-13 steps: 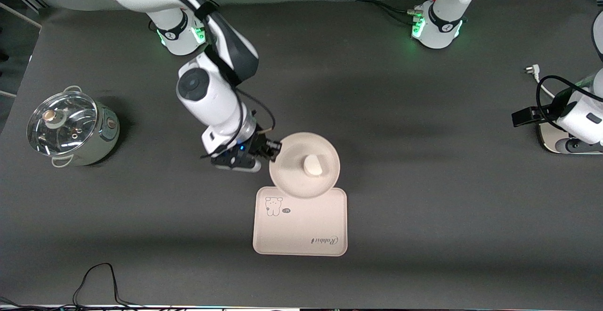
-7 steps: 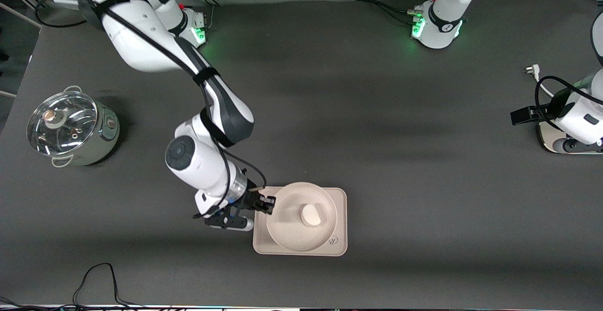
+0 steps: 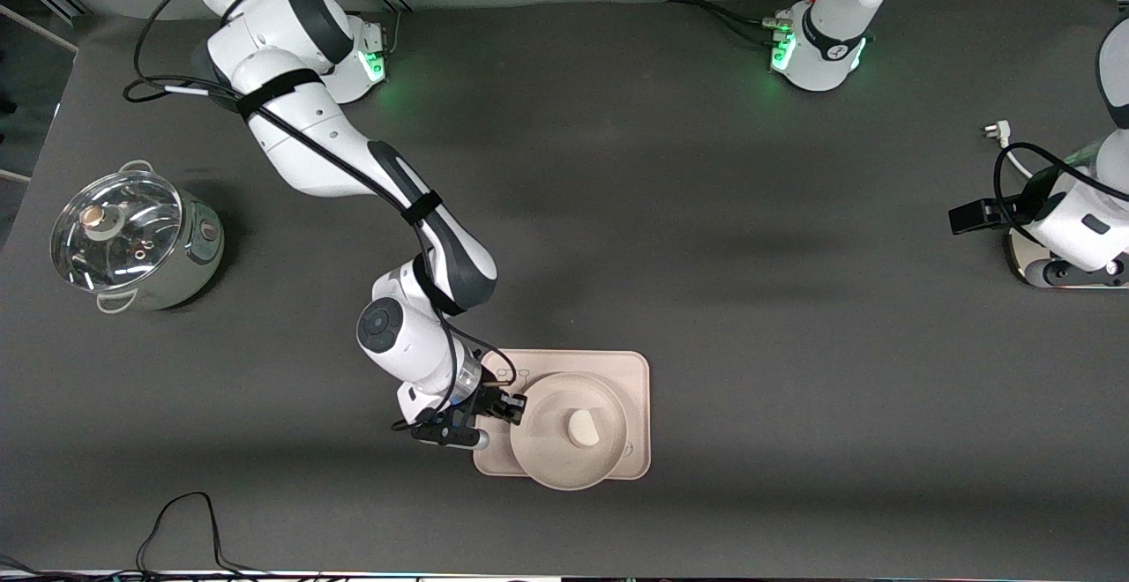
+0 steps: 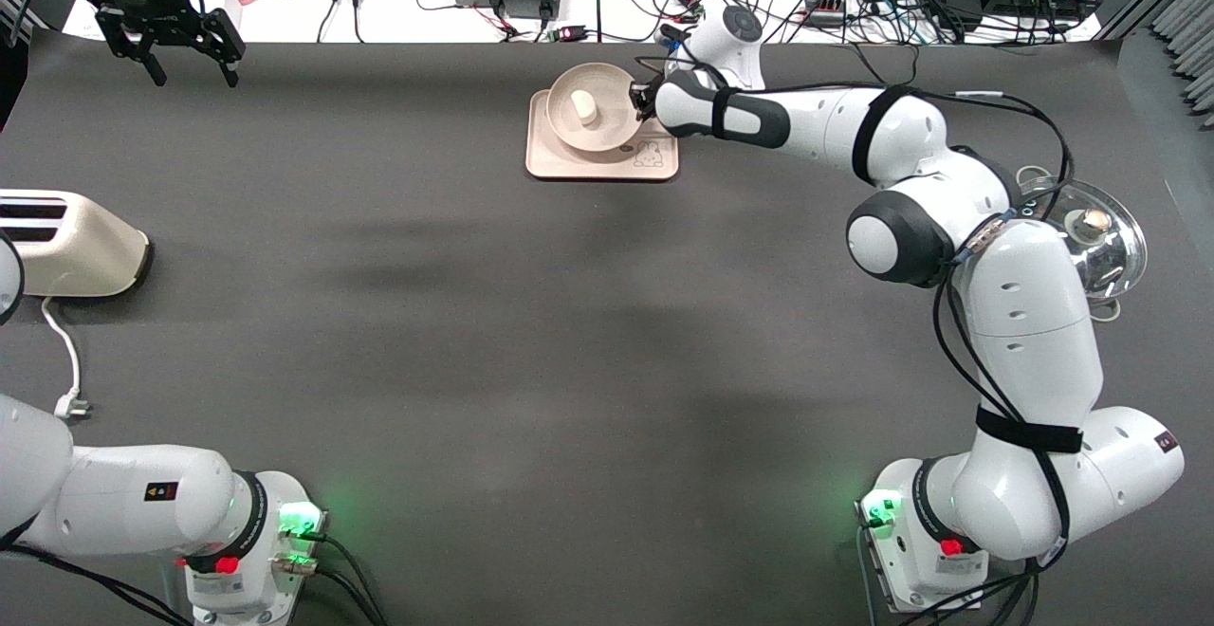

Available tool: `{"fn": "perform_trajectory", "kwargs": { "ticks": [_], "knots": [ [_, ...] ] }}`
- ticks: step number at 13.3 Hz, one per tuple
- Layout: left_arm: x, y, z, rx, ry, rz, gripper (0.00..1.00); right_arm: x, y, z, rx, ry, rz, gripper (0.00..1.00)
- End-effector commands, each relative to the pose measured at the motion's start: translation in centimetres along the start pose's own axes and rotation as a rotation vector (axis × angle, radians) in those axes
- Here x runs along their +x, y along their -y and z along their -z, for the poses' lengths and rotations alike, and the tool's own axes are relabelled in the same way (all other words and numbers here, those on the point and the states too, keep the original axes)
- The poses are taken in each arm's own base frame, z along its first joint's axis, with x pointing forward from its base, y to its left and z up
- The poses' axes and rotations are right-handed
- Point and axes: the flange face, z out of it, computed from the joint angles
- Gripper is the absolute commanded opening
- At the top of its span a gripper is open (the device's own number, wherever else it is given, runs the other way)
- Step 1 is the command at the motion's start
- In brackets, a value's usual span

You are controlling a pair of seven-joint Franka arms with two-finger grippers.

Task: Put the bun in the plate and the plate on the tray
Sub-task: 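Carry the plate with the right gripper and lower it onto the tray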

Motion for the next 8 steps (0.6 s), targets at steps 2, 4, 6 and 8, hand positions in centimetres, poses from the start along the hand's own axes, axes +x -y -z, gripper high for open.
{"fn": "perform_trajectory", "kwargs": {
  "ticks": [2, 4, 6, 8],
  "knots": [
    [-1.0, 0.3, 1.0, -0.017, -0.018, 0.003, 1.0, 1.3, 1.9, 2.3, 0.058, -0.032, 0.009, 1.0],
    [-2.7, 0.3, 1.3, -0.018, -0.063, 0.003, 1.0, 2.1, 2.6, 4.8, 0.055, -0.062, 0.043, 1.0],
    [-5.0, 0.5, 1.7, -0.021, -0.089, 0.007, 1.0, 3.5, 1.6, 8.7, 0.039, -0.073, 0.097, 1.0],
    [-5.7, 0.7, 2.1, -0.053, -0.081, 0.022, 1.0, 3.6, -0.5, 14.9, -0.013, -0.05, 0.13, 1.0]
  ]
}}
